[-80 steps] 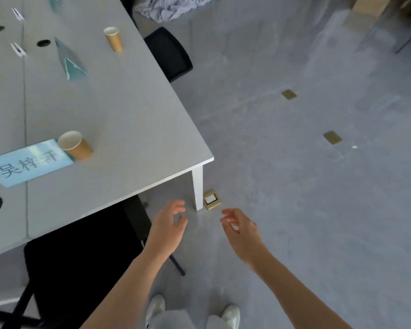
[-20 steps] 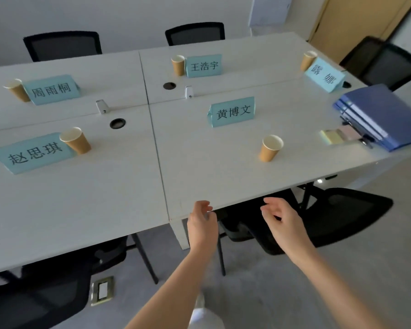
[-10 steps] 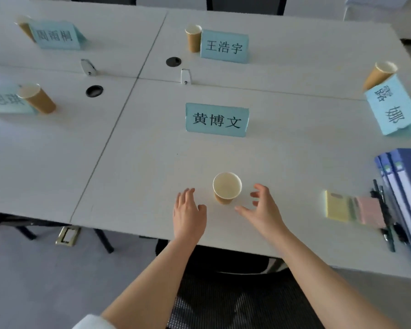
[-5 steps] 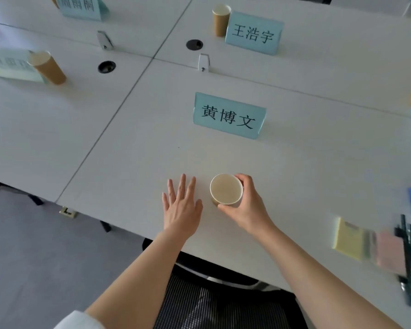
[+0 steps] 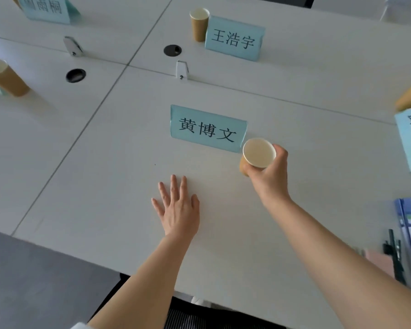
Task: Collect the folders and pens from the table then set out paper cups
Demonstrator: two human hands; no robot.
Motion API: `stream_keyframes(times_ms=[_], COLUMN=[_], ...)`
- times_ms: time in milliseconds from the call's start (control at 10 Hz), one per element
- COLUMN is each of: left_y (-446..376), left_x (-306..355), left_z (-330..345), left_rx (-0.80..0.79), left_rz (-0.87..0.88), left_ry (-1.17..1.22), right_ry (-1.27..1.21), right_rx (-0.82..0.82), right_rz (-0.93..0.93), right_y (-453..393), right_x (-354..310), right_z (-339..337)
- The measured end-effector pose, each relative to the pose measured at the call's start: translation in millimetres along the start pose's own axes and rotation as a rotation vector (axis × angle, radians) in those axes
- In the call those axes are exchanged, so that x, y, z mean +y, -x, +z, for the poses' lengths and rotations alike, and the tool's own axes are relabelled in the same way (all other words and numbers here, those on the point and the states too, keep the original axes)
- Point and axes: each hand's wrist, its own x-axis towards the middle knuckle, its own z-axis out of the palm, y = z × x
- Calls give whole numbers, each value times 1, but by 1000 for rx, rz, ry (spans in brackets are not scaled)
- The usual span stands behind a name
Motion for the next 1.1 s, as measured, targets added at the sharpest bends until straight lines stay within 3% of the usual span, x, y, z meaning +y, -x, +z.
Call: stream_keyframes(times_ms=[300, 700, 900, 1100], left_y=[-1, -2, -4, -8], left_x=[5, 6, 7, 0], left_z=[25, 26, 20, -3], left_rx=[100, 82, 27, -162], left_rz=[-60, -75, -72, 1], left_ry=[-148, -176, -170, -123], right_ry=[98, 76, 173, 181], right_rx=[35, -16, -82, -117], right_rz=[27, 75, 131, 195], right_y=[-74, -84, -57, -1], right_x=[8, 16, 27, 45], right_z=[14, 19, 1, -17])
